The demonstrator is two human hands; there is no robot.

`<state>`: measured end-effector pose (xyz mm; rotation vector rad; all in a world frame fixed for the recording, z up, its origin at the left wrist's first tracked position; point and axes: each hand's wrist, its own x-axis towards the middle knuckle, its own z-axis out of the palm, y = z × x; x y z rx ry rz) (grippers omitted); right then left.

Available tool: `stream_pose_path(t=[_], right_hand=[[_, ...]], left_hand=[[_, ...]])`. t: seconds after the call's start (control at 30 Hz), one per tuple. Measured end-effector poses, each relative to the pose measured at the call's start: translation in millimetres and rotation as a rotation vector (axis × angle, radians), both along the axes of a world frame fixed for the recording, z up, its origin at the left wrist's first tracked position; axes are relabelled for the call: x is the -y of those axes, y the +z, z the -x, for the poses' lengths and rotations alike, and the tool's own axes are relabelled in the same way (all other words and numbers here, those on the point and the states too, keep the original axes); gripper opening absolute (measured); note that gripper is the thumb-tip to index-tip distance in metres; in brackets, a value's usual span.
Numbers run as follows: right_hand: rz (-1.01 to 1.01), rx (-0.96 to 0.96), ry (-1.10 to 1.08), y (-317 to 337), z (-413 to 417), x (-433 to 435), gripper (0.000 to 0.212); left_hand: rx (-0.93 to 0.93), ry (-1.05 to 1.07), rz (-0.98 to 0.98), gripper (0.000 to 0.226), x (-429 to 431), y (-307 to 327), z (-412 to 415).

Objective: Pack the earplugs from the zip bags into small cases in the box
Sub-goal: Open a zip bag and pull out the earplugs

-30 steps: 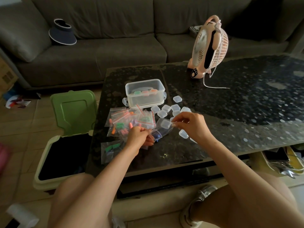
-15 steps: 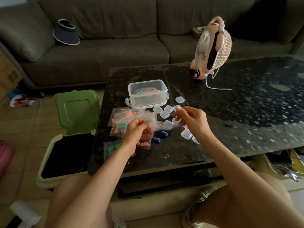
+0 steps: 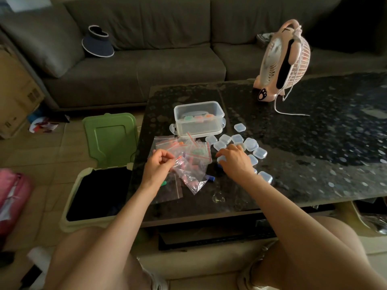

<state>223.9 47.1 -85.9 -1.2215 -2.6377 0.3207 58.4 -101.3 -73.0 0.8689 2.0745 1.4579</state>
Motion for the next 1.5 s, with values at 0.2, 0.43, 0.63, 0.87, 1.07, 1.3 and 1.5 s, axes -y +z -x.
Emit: stream_pose_path(t=[0.2,0.43,0.63,0.87,1.07,1.3,1.5], right_hand=[[0.048,-0.034,-0.068,-1.2,2.9,-1.4,0.031],[0.11,-0.26,-0.105,0.1,-1.1,-1.0,0.031],[0.715,-0.831,-0.039,26.2,3.3,17.6,0.029],[1.21,-0.884,0.075,31.3,9.8,41.6,0.032],[1.335,-0.901,0.125,34.2,8.9,43.2,0.026],[1.361,-0.851,0.127,32.3,9.1,45.0,0.023],[1.319,-0.778,0.127,32.8,7.3,40.4,0.027]], left_hand=[[-0.252,0.181,0.086,0.005,-0.8,-12.2,11.1],[-0.517,0.199,0.146,0.017,-2.3,-17.8,11.9],[-0.664,-0.091,-0.133,0.024,-6.8,-11.1,-15.6],[-0.585,-0.241,-0.242,0.052,-12.4,-15.8,-33.1],[-0.559,-0.199,-0.302,0.037,-6.8,-7.5,-36.9],[-0.611,-0.212,-0.275,0.038,-2.7,-0.8,-37.4],[-0.581,-0.24,-0.252,0.031,-5.0,-4.2,-36.0]])
